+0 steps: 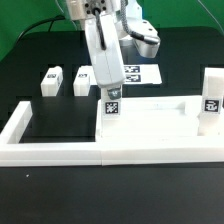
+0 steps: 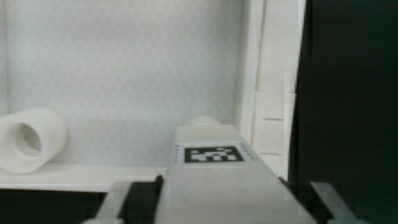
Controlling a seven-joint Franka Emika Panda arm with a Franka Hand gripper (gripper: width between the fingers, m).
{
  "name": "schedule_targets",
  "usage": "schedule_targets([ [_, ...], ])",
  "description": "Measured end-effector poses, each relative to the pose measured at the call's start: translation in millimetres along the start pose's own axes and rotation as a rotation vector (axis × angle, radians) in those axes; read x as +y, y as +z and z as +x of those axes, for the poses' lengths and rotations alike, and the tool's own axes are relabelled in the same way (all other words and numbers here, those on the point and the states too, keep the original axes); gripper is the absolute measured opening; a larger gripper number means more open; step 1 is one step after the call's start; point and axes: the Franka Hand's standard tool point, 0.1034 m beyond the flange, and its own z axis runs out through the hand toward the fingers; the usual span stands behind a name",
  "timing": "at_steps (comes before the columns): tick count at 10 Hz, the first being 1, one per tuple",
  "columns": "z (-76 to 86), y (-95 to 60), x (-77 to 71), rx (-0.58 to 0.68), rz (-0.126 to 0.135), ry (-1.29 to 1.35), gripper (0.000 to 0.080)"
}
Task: Assemble desk
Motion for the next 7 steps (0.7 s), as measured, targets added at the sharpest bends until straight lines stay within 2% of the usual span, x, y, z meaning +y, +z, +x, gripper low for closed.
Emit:
schedule_targets([
  [2, 0.4, 0.5, 0.3, 0.002, -0.002, -0.054, 0.0293],
  [3, 3.8, -0.2, -0.1, 0.015, -0.002, -0.312, 0.0293],
  [4, 5.4, -0.6, -0.5, 0.024, -0.005, -0.536, 0.0482],
  [5, 6.2, -0.4, 0.1, 0.028, -0.013, -0.704, 0.0592],
  [6, 6.2, 1.5, 2.3, 0.026, -0.018, -0.807, 0.0592],
  [7, 6.5, 1.5, 2.4, 0.025, -0.019, -0.878, 0.0638],
])
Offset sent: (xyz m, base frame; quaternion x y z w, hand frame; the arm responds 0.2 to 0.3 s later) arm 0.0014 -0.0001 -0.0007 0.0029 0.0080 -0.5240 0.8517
